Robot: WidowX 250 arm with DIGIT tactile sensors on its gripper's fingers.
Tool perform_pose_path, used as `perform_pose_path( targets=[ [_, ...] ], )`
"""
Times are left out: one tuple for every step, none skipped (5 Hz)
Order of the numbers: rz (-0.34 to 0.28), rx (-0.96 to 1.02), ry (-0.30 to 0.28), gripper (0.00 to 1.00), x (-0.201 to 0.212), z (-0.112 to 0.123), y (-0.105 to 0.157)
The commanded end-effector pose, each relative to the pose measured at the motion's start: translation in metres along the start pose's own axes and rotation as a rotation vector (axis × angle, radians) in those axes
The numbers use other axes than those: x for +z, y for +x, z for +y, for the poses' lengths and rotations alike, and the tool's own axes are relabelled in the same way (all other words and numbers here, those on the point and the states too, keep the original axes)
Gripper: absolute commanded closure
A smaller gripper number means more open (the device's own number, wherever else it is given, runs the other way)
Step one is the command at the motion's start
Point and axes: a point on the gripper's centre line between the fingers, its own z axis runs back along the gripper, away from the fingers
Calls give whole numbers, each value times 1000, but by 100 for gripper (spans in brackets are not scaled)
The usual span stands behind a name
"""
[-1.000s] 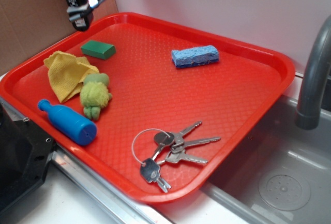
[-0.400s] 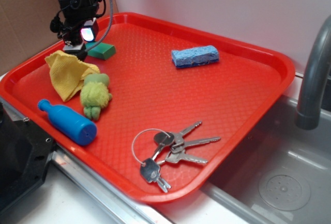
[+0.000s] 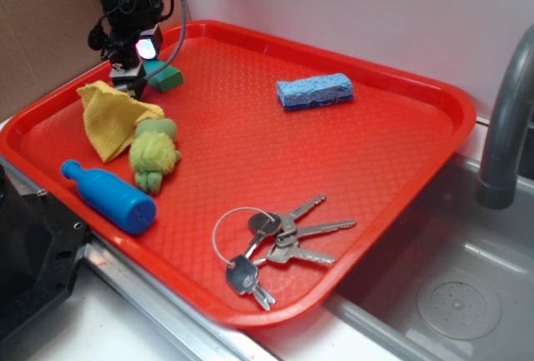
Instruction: Grab the green block.
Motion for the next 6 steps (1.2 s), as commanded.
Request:
perform_pose_path(
  targets=[
    [36, 116, 4, 100, 27, -25, 17],
    [28, 179, 85, 100, 75, -20, 55],
    [32, 252, 96, 100, 127, -38, 75],
    [54, 322, 81, 100, 156, -52, 94],
    [45, 337, 75, 0, 148, -46, 84],
    [15, 385, 56, 0, 119, -13, 54]
  ],
)
